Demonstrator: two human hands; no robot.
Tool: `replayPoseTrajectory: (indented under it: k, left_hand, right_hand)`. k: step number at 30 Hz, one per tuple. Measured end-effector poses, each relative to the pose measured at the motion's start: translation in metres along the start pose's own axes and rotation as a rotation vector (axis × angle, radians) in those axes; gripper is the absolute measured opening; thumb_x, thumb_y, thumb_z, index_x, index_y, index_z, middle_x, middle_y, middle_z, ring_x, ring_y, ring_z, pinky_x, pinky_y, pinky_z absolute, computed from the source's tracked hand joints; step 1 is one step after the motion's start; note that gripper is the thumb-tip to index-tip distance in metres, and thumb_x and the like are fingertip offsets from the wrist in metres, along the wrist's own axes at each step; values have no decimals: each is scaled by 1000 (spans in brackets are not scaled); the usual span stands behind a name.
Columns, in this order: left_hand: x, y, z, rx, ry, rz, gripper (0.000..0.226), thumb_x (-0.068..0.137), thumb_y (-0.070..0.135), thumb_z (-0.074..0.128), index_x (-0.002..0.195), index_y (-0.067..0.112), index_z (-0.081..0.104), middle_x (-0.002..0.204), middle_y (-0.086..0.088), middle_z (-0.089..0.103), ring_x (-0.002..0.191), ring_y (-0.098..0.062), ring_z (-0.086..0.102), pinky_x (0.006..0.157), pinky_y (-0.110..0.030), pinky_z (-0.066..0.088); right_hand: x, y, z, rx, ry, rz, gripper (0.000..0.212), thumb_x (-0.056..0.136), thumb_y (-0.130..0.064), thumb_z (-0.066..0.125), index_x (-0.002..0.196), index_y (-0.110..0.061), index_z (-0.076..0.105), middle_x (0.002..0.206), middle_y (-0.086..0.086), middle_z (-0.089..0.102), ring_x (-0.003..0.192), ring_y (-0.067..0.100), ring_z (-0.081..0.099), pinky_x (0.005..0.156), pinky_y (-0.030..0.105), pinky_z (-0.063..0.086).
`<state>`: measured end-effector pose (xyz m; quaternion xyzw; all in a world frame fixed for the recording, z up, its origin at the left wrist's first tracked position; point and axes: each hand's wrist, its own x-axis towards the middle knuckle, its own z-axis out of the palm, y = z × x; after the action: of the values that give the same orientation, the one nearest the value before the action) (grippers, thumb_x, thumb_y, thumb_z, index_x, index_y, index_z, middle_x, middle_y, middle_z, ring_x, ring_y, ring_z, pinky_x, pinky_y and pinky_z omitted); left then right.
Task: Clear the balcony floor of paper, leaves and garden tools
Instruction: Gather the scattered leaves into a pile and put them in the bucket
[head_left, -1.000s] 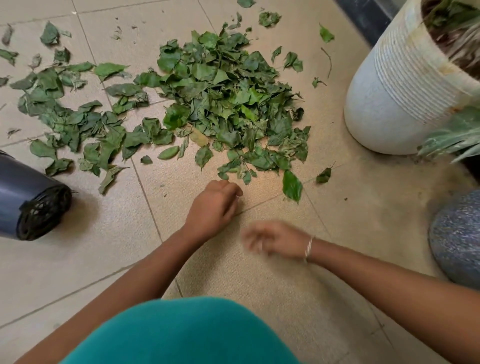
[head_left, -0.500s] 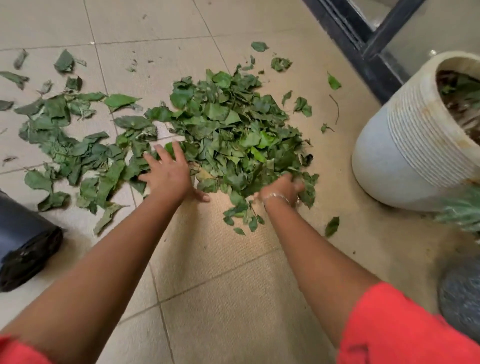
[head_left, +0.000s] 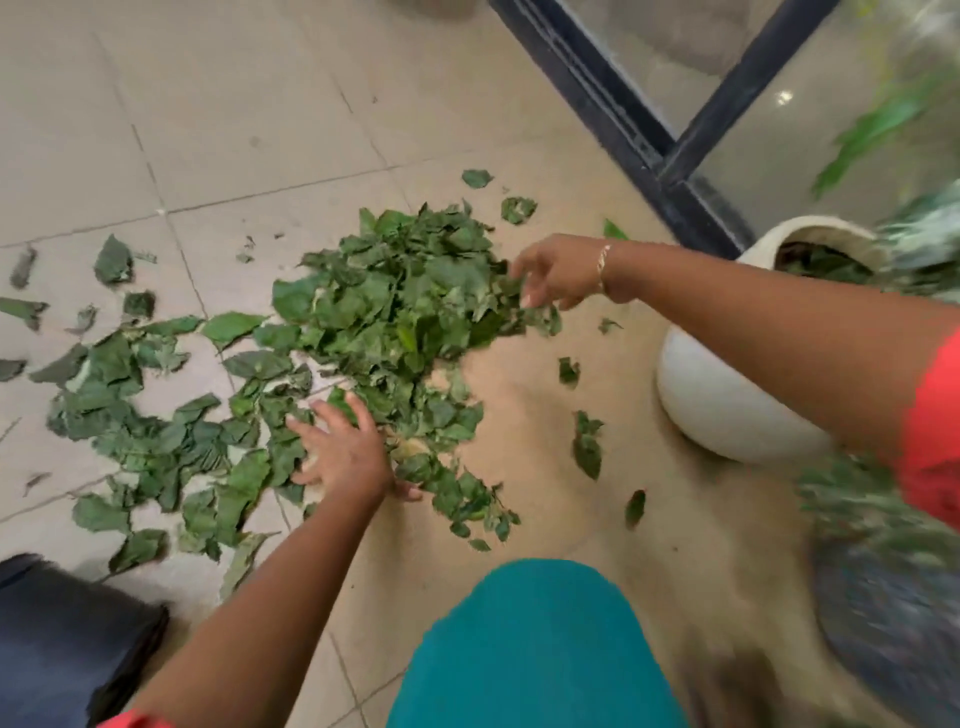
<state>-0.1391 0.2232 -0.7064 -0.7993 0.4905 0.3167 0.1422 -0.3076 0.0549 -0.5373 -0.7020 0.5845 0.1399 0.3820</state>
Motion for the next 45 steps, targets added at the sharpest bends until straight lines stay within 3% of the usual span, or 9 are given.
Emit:
replayPoseTrajectory:
  k: [7,10,14,18,21,24,29,39,45]
  left_hand:
    - [1,-9,1,39,84,44,117,71,45,77,149,18,-5,154,-23,-6,140,-49,0,102,-62,34]
    - [10,-24,-17,164,108,225,99,77,51,67,149,13,10,152,-22,12,135,-42,26,104,-48,41]
    - [17,-27,-43,208,133,467,74,84,40,63,146,16,30,152,-15,23,125,-31,45,96,-40,49]
    - [3,-12,-53,386,334,746,49,80,26,69,124,10,58,128,-17,53,108,-32,56,77,-40,57]
    - [-9,-11,-45,538,379,1049,35,69,29,70,98,10,70,100,-11,67,89,-27,63,65,-38,59]
    - [-11,-18,-42,631,336,1141,35,70,30,66,101,15,71,101,-7,67,92,-24,62,69,-37,58]
    - [-5,-60,-51,569,366,845,37,69,34,70,99,12,68,97,-10,64,89,-28,60,64,-38,54]
    - [-31,-169,-51,244,433,130,41,76,33,74,107,7,64,110,-20,60,106,-40,52,74,-47,46]
    - [-71,-222,-32,259,365,28,52,59,34,84,100,7,66,101,-18,62,100,-39,58,71,-49,47]
  right_hand:
    - [-79,117,20,-425,-325,-56,38,86,4,47,118,-14,60,99,0,61,92,15,56,83,26,44]
    - [-86,164,85,-444,-485,73,34,92,-3,44,122,-12,58,120,4,61,108,20,55,95,25,39]
    - [-90,143,239,-175,-152,108,69,96,-54,11,148,-9,15,155,9,17,143,22,14,116,35,3]
    - [-80,117,225,-161,80,82,126,52,-69,-44,148,-7,10,155,12,14,143,23,12,117,37,3]
    - [-55,85,128,-311,148,-229,71,96,-42,1,139,4,35,143,27,35,131,33,34,112,43,21]
    - [-8,90,90,-354,-25,-378,50,84,8,41,121,-21,59,114,5,62,99,18,56,84,30,45]
    - [-35,66,196,-719,-612,-812,45,84,-3,50,125,-22,57,115,7,62,105,28,57,83,34,46]
    - [80,7,137,-505,-115,-516,66,84,8,34,141,-26,34,120,7,51,107,25,51,80,29,46]
    - [35,-75,174,-1004,47,-724,33,88,-5,41,118,-15,50,116,9,56,109,29,53,75,34,43]
